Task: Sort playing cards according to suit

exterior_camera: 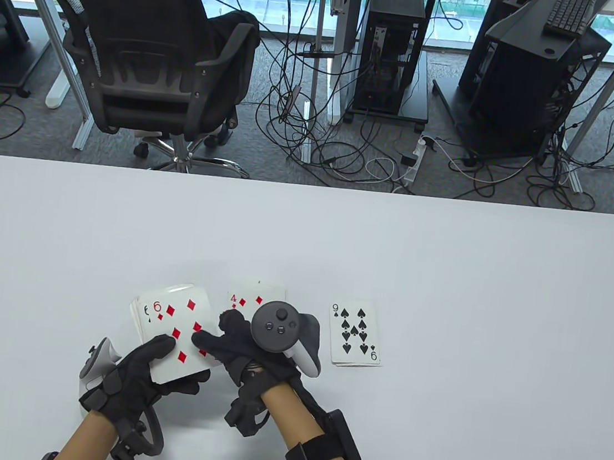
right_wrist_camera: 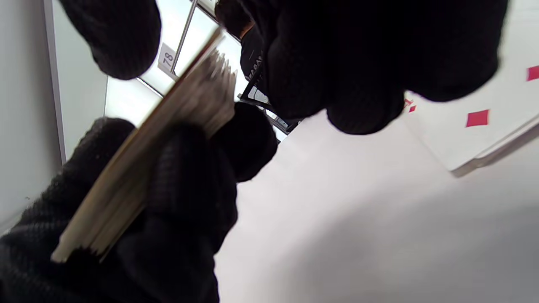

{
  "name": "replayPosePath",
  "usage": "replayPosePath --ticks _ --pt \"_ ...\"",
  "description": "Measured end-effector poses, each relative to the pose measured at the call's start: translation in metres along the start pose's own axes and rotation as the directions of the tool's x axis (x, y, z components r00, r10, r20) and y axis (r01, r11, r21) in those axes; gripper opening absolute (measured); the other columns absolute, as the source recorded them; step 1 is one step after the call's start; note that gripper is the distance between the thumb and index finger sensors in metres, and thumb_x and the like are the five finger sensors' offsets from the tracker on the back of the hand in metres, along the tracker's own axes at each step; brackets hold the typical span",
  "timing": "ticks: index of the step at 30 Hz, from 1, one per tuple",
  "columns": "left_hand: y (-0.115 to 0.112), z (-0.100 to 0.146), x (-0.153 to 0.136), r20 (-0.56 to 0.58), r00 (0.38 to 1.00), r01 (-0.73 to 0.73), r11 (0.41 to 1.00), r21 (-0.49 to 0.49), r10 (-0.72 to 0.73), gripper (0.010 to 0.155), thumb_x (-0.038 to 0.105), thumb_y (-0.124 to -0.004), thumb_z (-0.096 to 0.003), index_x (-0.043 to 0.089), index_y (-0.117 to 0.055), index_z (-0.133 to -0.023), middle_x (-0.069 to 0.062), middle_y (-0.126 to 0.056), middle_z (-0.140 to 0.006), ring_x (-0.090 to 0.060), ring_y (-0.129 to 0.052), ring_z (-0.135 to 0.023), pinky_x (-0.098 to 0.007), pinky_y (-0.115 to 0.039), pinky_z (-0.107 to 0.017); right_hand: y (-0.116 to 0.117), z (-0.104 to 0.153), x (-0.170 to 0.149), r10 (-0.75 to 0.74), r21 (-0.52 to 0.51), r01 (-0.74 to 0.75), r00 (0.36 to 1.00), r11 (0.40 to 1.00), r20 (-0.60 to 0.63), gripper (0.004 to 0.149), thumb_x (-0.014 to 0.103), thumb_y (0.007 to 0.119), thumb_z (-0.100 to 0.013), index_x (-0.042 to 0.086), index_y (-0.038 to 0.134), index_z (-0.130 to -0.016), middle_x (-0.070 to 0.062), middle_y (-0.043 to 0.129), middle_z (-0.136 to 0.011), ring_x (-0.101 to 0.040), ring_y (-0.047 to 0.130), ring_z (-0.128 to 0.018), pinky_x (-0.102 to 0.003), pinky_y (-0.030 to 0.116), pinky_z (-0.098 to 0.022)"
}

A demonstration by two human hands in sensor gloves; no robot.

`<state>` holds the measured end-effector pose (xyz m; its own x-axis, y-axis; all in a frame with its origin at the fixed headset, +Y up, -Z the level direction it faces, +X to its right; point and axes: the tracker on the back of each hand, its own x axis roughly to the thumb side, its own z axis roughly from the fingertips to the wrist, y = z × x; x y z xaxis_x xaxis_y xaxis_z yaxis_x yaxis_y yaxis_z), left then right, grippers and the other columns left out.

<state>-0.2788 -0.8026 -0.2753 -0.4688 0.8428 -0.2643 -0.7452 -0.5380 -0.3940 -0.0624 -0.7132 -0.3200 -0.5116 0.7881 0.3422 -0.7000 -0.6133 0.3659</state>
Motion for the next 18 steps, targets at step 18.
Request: replayPosePath --ticks 18 --pt "0.001 -0.001 0.001 0.022 0.999 0.029 1.000 -0.004 -0.029 0.063 0.051 -0.063 -0.0678 0.016 -0.034 -0.111 -0.022 -0.057 -0.104 -0.036 -0.090 -0.079 -0.042 -0.083 -0.055 -0.019 -0.002 -0.018 -0.002 -0.222 -0.014 0.997 0.975 -0.072 0.041 0.025 0.070 -0.055 -0.010 0.076 -0.074 -0.009 0.096 -0.042 -0.032 0.099 -0.038 -0.047 0.087 -0.027"
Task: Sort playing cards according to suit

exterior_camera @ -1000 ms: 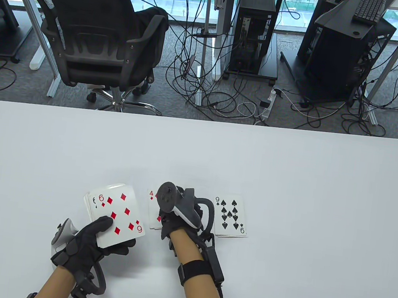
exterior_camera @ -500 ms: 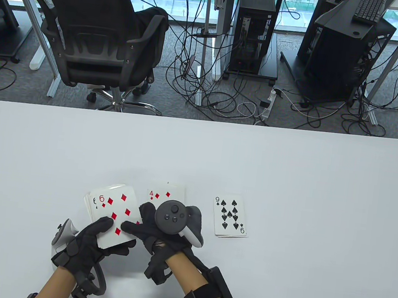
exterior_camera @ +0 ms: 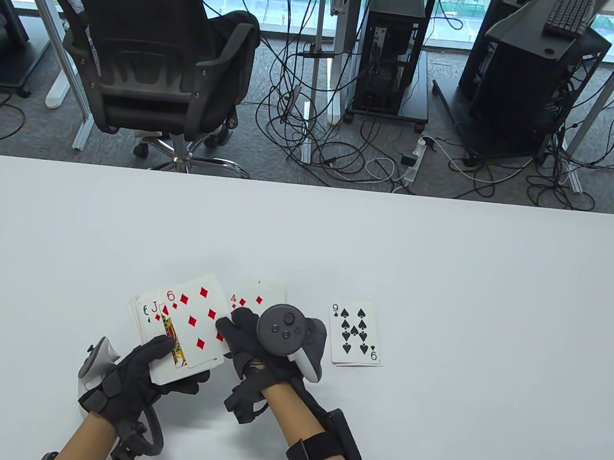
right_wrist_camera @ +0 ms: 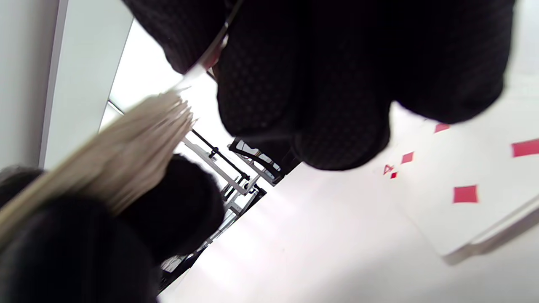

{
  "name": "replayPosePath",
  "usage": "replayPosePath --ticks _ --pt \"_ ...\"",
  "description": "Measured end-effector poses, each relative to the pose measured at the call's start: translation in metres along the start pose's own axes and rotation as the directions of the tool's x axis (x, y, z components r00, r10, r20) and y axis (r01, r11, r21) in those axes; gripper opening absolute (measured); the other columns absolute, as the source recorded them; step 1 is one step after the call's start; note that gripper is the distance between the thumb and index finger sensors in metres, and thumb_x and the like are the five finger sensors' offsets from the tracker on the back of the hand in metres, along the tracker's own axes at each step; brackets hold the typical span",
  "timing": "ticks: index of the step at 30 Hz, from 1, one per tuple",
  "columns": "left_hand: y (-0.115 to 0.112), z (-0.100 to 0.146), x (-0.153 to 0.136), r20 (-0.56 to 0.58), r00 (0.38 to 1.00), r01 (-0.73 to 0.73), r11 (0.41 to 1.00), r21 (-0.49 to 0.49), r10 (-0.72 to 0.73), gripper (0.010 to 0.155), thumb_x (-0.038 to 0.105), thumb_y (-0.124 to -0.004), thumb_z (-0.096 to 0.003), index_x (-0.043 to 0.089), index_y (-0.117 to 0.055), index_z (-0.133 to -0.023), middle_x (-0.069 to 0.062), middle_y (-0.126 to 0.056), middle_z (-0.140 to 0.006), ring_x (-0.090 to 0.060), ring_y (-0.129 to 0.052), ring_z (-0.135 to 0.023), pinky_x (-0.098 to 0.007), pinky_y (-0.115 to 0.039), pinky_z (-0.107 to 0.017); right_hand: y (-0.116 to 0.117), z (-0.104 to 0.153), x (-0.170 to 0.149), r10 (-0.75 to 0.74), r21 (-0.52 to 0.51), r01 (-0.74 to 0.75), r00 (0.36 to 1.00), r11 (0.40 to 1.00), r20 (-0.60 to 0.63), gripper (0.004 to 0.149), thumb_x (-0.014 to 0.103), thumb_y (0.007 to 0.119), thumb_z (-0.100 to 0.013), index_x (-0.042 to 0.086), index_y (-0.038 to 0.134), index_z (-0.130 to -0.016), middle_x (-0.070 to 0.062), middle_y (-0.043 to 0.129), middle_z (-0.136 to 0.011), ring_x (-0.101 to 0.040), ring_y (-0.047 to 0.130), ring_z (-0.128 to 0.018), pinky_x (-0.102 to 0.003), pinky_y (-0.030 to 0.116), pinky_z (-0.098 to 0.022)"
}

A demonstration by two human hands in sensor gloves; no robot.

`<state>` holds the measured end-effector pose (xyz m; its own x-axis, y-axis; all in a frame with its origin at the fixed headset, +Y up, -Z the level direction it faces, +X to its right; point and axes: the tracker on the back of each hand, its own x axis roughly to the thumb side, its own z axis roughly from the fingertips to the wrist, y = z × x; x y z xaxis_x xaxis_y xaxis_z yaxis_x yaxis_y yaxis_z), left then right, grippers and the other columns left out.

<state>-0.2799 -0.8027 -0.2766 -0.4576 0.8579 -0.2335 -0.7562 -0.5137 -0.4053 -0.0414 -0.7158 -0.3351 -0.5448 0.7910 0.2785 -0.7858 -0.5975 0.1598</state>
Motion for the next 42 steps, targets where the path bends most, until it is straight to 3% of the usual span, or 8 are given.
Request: replayPosePath --ticks 9,13,19,25,30,35,39,42 --pt "-0.001 0.000 0.000 0.000 1.000 -0.024 1.000 0.003 0.024 0.063 0.051 -0.063 -0.0680 0.016 -0.034 -0.111 -0.022 -0.058 -0.104 -0.036 -0.091 -0.079 -0.042 -0.083 -0.055 -0.022 -0.018 -0.051 -0.314 -0.166 0.280 0.916 0.946 -0.248 0.040 0.024 0.068 -0.056 -0.010 0.075 -0.075 -0.005 0.095 -0.038 -0.026 0.100 -0.031 -0.041 0.088 -0.022" --pt "-0.001 0.000 0.001 0.005 1.000 -0.030 1.000 -0.001 0.030 0.063 0.051 -0.063 -0.0681 0.016 -0.034 -0.111 -0.022 -0.057 -0.104 -0.035 -0.091 -0.079 -0.042 -0.083 -0.055 -0.019 -0.025 -0.065 -0.012 -0.111 -0.024 0.949 0.993 -0.315 0.040 0.024 0.069 -0.055 -0.011 0.076 -0.073 -0.004 0.096 -0.035 -0.024 0.101 -0.026 -0.039 0.089 -0.018" --pt "-0.001 0.000 0.001 -0.002 1.000 -0.032 1.000 0.002 0.032 0.063 0.051 -0.063 -0.0681 0.015 -0.034 -0.111 -0.022 -0.057 -0.104 -0.035 -0.091 -0.079 -0.042 -0.083 -0.055 0.005 -0.035 -0.065 0.273 0.053 -0.273 0.890 0.961 -0.365 0.041 0.023 0.070 -0.055 -0.013 0.077 -0.073 -0.006 0.096 -0.033 -0.027 0.100 -0.025 -0.042 0.088 -0.017" --pt "-0.001 0.001 0.001 -0.006 0.999 -0.032 0.999 0.006 0.032 0.063 0.051 -0.063 -0.0681 0.015 -0.034 -0.111 -0.022 -0.057 -0.104 -0.035 -0.091 -0.079 -0.042 -0.083 -0.055 0.028 -0.045 -0.050 0.683 0.242 -0.639 0.669 0.730 -0.295 0.045 0.028 0.071 -0.055 -0.013 0.079 -0.071 -0.002 0.095 -0.029 -0.022 0.099 -0.021 -0.040 0.088 -0.016" --pt "-0.002 0.001 0.000 -0.012 0.999 -0.031 1.000 0.006 0.031 0.063 0.051 -0.063 -0.0683 0.015 -0.034 -0.111 -0.022 -0.057 -0.104 -0.035 -0.091 -0.079 -0.042 -0.083 -0.055 0.042 -0.047 -0.041 0.845 0.308 -0.787 0.495 0.535 -0.203 0.050 0.034 0.071 -0.054 -0.012 0.079 -0.071 -0.002 0.094 -0.029 -0.022 0.099 -0.021 -0.040 0.088 -0.017" --pt "-0.002 0.001 0.001 -0.008 0.999 -0.032 0.999 0.005 0.032 0.063 0.051 -0.063 -0.0682 0.015 -0.034 -0.111 -0.021 -0.057 -0.104 -0.035 -0.091 -0.079 -0.042 -0.083 -0.055 0.045 -0.047 -0.041 0.900 0.384 -0.815 0.387 0.435 -0.199 0.056 0.040 0.065 -0.057 -0.012 0.079 -0.073 -0.003 0.094 -0.030 -0.023 0.099 -0.023 -0.041 0.087 -0.018" --pt "-0.002 0.001 0.001 -0.006 0.999 -0.034 0.999 0.003 0.034 0.063 0.051 -0.063 -0.0681 0.015 -0.034 -0.111 -0.021 -0.057 -0.104 -0.035 -0.091 -0.079 -0.042 -0.083 -0.055 0.037 -0.046 -0.045 0.880 0.378 -0.796 0.414 0.474 -0.231 0.061 0.045 0.064 -0.057 -0.011 0.079 -0.074 -0.003 0.094 -0.032 -0.024 0.099 -0.025 -0.042 0.087 -0.019" --pt "-0.002 0.001 0.001 -0.002 0.999 -0.035 0.999 0.002 0.035 0.063 0.051 -0.063 -0.0682 0.015 -0.034 -0.111 -0.021 -0.057 -0.104 -0.035 -0.091 -0.079 -0.042 -0.083 -0.055 0.024 -0.047 -0.052 0.761 0.345 -0.680 0.549 0.648 -0.346 0.060 0.043 0.065 -0.057 -0.013 0.078 -0.074 -0.005 0.095 -0.033 -0.026 0.099 -0.026 -0.043 0.087 -0.021"
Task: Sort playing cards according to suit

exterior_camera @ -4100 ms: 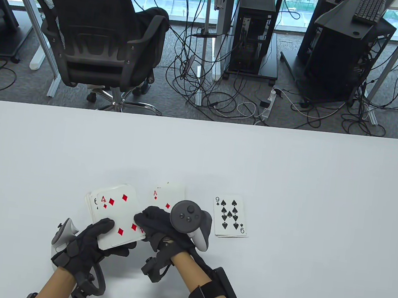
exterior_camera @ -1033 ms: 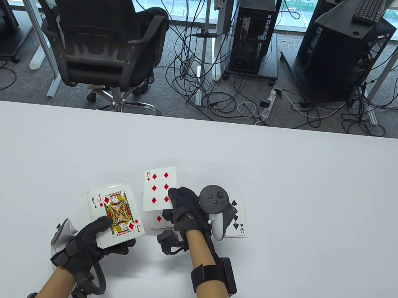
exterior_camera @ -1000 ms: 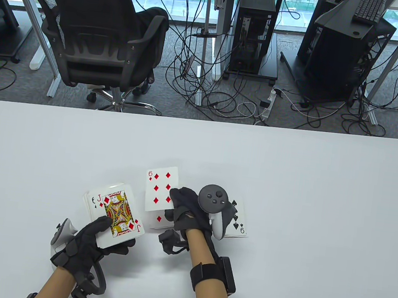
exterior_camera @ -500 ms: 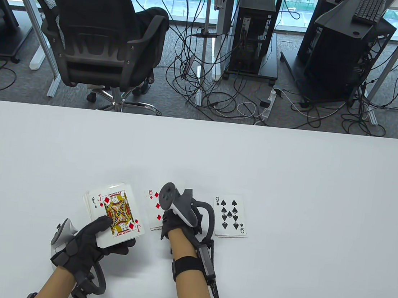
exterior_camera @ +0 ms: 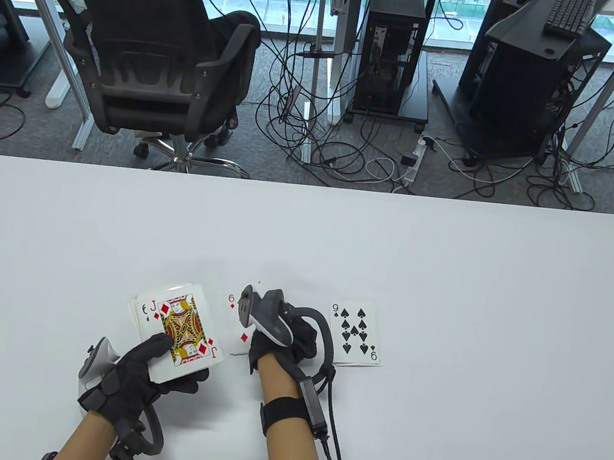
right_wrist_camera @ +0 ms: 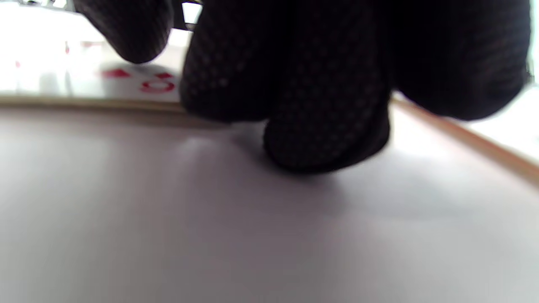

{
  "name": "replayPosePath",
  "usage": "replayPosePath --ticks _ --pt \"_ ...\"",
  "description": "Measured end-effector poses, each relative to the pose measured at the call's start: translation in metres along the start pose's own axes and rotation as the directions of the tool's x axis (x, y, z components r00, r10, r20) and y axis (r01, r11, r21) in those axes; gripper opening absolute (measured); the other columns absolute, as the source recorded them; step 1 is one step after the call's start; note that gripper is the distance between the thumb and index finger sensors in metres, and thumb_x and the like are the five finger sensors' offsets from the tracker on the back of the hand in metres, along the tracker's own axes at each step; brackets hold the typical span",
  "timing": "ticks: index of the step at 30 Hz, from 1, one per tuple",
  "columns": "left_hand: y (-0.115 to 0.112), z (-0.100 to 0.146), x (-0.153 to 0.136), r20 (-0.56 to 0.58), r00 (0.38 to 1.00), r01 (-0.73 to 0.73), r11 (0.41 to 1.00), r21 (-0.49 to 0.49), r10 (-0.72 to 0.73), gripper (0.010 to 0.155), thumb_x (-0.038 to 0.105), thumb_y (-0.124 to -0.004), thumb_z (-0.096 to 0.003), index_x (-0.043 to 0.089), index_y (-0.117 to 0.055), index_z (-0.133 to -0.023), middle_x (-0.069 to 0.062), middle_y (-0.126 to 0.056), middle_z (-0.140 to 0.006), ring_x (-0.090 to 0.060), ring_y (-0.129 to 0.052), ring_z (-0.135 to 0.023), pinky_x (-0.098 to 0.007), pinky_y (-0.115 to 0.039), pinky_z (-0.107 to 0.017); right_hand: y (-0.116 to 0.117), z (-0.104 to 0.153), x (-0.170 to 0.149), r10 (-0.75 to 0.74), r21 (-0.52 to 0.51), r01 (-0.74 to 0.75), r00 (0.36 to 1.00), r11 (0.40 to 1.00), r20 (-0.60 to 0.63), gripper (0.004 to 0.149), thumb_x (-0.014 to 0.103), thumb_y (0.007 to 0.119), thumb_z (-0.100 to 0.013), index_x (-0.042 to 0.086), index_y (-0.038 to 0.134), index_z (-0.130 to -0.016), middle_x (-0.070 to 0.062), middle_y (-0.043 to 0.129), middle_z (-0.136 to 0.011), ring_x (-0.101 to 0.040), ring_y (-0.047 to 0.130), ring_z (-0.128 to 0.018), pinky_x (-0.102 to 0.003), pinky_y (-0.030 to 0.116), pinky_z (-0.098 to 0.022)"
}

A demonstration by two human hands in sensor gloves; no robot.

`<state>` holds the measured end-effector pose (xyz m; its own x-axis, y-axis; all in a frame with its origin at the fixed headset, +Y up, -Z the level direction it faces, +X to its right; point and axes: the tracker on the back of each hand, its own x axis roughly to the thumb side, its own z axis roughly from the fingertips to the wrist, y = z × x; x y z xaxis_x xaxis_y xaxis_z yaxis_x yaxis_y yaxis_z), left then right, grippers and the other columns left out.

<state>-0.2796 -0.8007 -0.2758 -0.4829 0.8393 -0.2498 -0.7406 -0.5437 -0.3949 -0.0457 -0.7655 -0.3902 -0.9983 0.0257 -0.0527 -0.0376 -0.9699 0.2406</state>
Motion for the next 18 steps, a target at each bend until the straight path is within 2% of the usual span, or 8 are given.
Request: replayPosePath --ticks 3,6,7,8,10,11,14,18 --pt "0.000 0.000 0.000 0.000 1.000 0.001 1.000 0.004 -0.001 0.063 0.051 -0.063 -0.0682 0.015 -0.034 -0.111 -0.022 -0.057 -0.104 -0.035 -0.091 -0.079 -0.042 -0.083 -0.055 -0.011 0.005 -0.007 -0.164 -0.052 0.168 0.984 0.984 0.066 0.060 0.041 0.065 -0.057 -0.016 0.076 -0.077 -0.008 0.095 -0.036 -0.029 0.099 -0.029 -0.045 0.086 -0.022" --pt "0.000 0.000 -0.001 -0.006 1.000 0.003 1.000 0.007 -0.003 0.063 0.051 -0.063 -0.0682 0.016 -0.034 -0.111 -0.022 -0.057 -0.104 -0.035 -0.090 -0.079 -0.042 -0.083 -0.055 -0.022 0.016 -0.008 -0.344 -0.076 0.363 0.920 0.929 0.191 0.061 0.039 0.065 -0.057 -0.017 0.073 -0.079 -0.010 0.095 -0.039 -0.032 0.098 -0.031 -0.047 0.086 -0.024" --pt "0.000 0.000 -0.001 -0.010 1.000 0.004 1.000 0.009 -0.004 0.063 0.051 -0.063 -0.0683 0.015 -0.034 -0.111 -0.022 -0.057 -0.104 -0.035 -0.090 -0.079 -0.042 -0.083 -0.055 -0.024 0.022 -0.008 -0.427 -0.042 0.454 0.862 0.890 0.272 0.061 0.038 0.065 -0.058 -0.018 0.072 -0.079 -0.010 0.094 -0.040 -0.032 0.098 -0.033 -0.048 0.085 -0.025" --pt "0.000 0.000 -0.001 -0.011 1.000 0.005 1.000 0.010 -0.005 0.063 0.051 -0.063 -0.0683 0.016 -0.034 -0.111 -0.022 -0.057 -0.104 -0.035 -0.090 -0.079 -0.042 -0.083 -0.055 -0.026 0.026 -0.008 -0.474 -0.032 0.503 0.831 0.864 0.291 0.061 0.038 0.065 -0.058 -0.018 0.072 -0.078 -0.010 0.094 -0.040 -0.032 0.098 -0.033 -0.048 0.085 -0.025" --pt "0.000 0.001 -0.001 -0.013 1.000 0.008 1.000 0.012 -0.008 0.063 0.051 -0.063 -0.0684 0.015 -0.034 -0.111 -0.022 -0.057 -0.105 -0.035 -0.090 -0.079 -0.042 -0.082 -0.055 -0.027 0.038 -0.006 -0.568 0.015 0.609 0.732 0.793 0.376 0.061 0.038 0.064 -0.058 -0.018 0.072 -0.079 -0.012 0.094 -0.042 -0.034 0.098 -0.035 -0.049 0.085 -0.026" --pt "0.000 0.001 -0.001 -0.014 1.000 0.009 1.000 0.012 -0.009 0.063 0.051 -0.063 -0.0683 0.016 -0.033 -0.111 -0.022 -0.057 -0.105 -0.036 -0.090 -0.079 -0.042 -0.082 -0.055 -0.028 0.045 -0.004 -0.605 0.044 0.653 0.671 0.756 0.429 0.058 0.034 0.061 -0.059 -0.019 0.072 -0.078 -0.013 0.095 -0.042 -0.035 0.097 -0.035 -0.050 0.084 -0.026" --pt "0.000 0.000 -0.002 -0.019 1.000 0.013 1.000 0.014 -0.013 0.063 0.051 -0.063 -0.0682 0.016 -0.033 -0.111 -0.022 -0.057 -0.105 -0.036 -0.090 -0.079 -0.042 -0.082 -0.055 -0.030 0.061 0.003 -0.634 0.078 0.696 0.594 0.714 0.495 0.056 0.032 0.058 -0.060 -0.019 0.071 -0.079 -0.014 0.094 -0.044 -0.037 0.097 -0.038 -0.051 0.084 -0.028" --pt "0.000 0.001 -0.002 -0.025 1.000 0.017 1.000 0.014 -0.017 0.063 0.051 -0.063 -0.0682 0.016 -0.034 -0.111 -0.022 -0.057 -0.105 -0.036 -0.090 -0.079 -0.042 -0.082 -0.055 -0.031 0.077 0.013 -0.635 0.126 0.703 0.532 0.700 0.559 0.060 0.035 0.058 -0.060 -0.019 0.068 -0.082 -0.016 0.093 -0.048 -0.039 0.096 -0.041 -0.053 0.083 -0.030"
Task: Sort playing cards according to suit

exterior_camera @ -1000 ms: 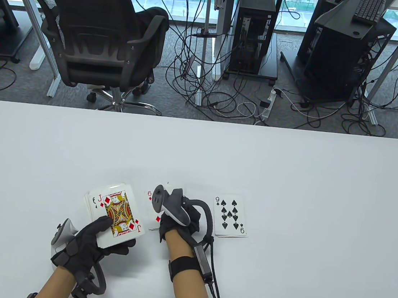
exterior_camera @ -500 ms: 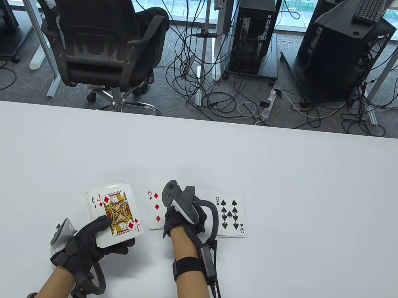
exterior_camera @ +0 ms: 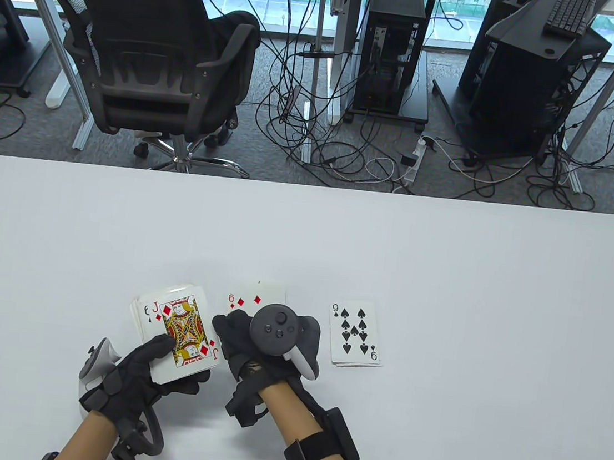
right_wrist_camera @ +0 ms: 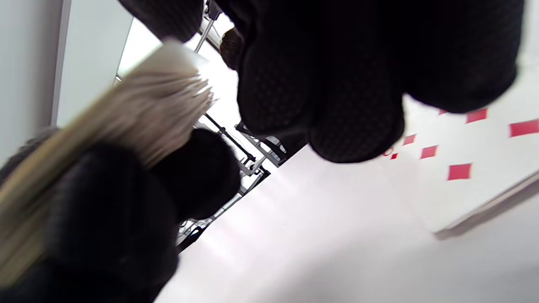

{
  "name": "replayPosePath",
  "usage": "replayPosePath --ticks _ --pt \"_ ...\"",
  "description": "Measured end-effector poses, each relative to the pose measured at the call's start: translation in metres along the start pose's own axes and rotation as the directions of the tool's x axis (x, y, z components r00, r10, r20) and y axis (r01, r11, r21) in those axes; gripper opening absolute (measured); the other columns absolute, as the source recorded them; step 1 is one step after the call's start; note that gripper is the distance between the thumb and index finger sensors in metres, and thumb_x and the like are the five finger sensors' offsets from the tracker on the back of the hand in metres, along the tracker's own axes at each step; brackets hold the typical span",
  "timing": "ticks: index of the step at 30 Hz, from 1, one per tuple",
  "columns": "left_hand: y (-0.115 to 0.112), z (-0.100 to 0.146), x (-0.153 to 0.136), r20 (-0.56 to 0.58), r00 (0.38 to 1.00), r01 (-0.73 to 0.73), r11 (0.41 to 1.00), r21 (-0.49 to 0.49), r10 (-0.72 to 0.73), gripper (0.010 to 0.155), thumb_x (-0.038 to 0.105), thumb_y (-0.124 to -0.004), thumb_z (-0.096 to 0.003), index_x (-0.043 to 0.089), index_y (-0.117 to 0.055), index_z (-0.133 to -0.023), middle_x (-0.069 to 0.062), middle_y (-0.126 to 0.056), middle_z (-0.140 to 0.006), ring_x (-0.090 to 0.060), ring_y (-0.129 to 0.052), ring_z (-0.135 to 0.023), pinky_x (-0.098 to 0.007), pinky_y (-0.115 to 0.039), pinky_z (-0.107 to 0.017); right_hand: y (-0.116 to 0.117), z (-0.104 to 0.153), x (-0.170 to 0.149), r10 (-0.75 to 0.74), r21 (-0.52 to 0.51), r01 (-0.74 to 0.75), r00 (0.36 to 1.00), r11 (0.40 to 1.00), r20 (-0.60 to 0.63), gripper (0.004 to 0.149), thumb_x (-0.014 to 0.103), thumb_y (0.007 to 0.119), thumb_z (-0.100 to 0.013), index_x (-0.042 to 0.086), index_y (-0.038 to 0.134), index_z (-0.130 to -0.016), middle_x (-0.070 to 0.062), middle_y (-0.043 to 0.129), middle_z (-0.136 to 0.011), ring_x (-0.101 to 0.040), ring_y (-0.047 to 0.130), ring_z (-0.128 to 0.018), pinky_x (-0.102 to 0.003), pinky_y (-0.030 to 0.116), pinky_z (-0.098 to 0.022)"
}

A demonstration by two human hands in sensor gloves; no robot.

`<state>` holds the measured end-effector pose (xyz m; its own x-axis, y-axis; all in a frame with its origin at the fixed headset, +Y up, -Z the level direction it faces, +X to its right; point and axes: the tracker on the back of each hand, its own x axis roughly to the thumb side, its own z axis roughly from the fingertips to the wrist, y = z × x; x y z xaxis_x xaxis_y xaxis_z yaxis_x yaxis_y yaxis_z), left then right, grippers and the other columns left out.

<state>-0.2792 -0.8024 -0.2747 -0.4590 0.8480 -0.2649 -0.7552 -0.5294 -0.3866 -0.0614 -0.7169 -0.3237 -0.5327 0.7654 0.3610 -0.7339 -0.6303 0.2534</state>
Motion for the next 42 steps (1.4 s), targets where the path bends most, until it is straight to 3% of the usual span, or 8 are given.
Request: replayPosePath --ticks 6,23,25,28,31,34,37,42 --pt "0.000 0.000 0.000 0.010 1.000 -0.004 1.000 0.000 0.004 0.063 0.052 -0.063 -0.0682 0.016 -0.033 -0.111 -0.022 -0.056 -0.105 -0.036 -0.090 -0.079 -0.042 -0.082 -0.055 0.011 0.002 0.010 0.031 0.099 -0.034 0.999 0.995 0.032 0.087 0.051 0.070 -0.054 -0.024 0.045 -0.091 -0.019 0.086 -0.059 -0.043 0.091 -0.049 -0.055 0.080 -0.035" --pt "-0.001 -0.001 0.001 0.005 1.000 0.030 1.000 -0.003 -0.030 0.063 0.052 -0.062 -0.0682 0.015 -0.033 -0.111 -0.022 -0.056 -0.105 -0.036 -0.090 -0.079 -0.042 -0.082 -0.055 -0.018 -0.002 -0.026 -0.053 0.011 0.055 0.991 0.998 -0.122 0.050 0.027 0.068 -0.055 -0.016 0.069 -0.080 -0.008 0.093 -0.040 -0.029 0.099 -0.031 -0.045 0.087 -0.023" --pt "-0.001 -0.001 0.001 0.005 1.000 0.016 1.000 -0.004 -0.016 0.064 0.052 -0.062 -0.0683 0.015 -0.033 -0.111 -0.022 -0.056 -0.105 -0.036 -0.090 -0.079 -0.042 -0.082 -0.055 -0.022 -0.004 -0.035 -0.127 -0.008 0.128 0.979 0.992 -0.157 0.048 0.026 0.068 -0.055 -0.015 0.070 -0.079 -0.006 0.093 -0.040 -0.027 0.099 -0.029 -0.042 0.087 -0.022" --pt "-0.002 -0.001 -0.001 0.001 1.000 -0.021 1.000 -0.001 0.021 0.064 0.052 -0.062 -0.0684 0.015 -0.033 -0.111 -0.022 -0.056 -0.105 -0.036 -0.090 -0.079 -0.042 -0.082 -0.055 -0.025 -0.010 -0.054 -0.415 -0.063 0.413 0.874 0.908 -0.252 0.046 0.025 0.066 -0.057 -0.014 0.068 -0.080 -0.004 0.092 -0.041 -0.025 0.099 -0.031 -0.041 0.087 -0.023" --pt "-0.002 -0.001 -0.001 0.003 1.000 -0.029 1.000 -0.001 0.029 0.064 0.052 -0.062 -0.0684 0.015 -0.033 -0.111 -0.022 -0.057 -0.105 -0.036 -0.090 -0.079 -0.042 -0.082 -0.055 -0.028 -0.016 -0.069 -0.552 -0.176 0.523 0.790 0.834 -0.269 0.045 0.024 0.065 -0.058 -0.014 0.067 -0.081 -0.004 0.092 -0.042 -0.025 0.098 -0.031 -0.041 0.087 -0.024" --pt "-0.002 -0.001 0.001 0.008 1.000 -0.020 1.000 -0.004 0.020 0.064 0.052 -0.061 -0.0685 0.015 -0.033 -0.111 -0.022 -0.057 -0.105 -0.035 -0.090 -0.079 -0.042 -0.082 -0.055 -0.030 -0.020 -0.079 -0.419 -0.220 0.364 0.852 0.905 -0.313 0.045 0.024 0.065 -0.058 -0.014 0.067 -0.081 -0.004 0.092 -0.042 -0.025 0.098 -0.031 -0.041 0.087 -0.023" --pt "-0.002 -0.001 0.000 0.005 1.000 -0.030 1.000 -0.002 0.030 0.064 0.052 -0.061 -0.0686 0.015 -0.033 -0.111 -0.022 -0.056 -0.105 -0.036 -0.090 -0.079 -0.042 -0.082 -0.055 -0.027 -0.025 -0.082 -0.167 -0.163 0.113 0.912 0.980 -0.374 0.045 0.024 0.066 -0.057 -0.015 0.069 -0.080 -0.005 0.093 -0.039 -0.025 0.098 -0.029 -0.041 0.087 -0.021" --pt "-0.002 0.000 0.000 0.001 1.000 -0.026 1.000 -0.001 0.026 0.064 0.052 -0.061 -0.0686 0.015 -0.033 -0.111 -0.022 -0.056 -0.105 -0.035 -0.090 -0.079 -0.042 -0.082 -0.055 -0.015 -0.035 -0.072 0.210 0.017 -0.224 0.883 0.974 -0.420 0.047 0.024 0.068 -0.056 -0.016 0.070 -0.080 -0.005 0.094 -0.036 -0.025 0.099 -0.024 -0.040 0.087 -0.017"
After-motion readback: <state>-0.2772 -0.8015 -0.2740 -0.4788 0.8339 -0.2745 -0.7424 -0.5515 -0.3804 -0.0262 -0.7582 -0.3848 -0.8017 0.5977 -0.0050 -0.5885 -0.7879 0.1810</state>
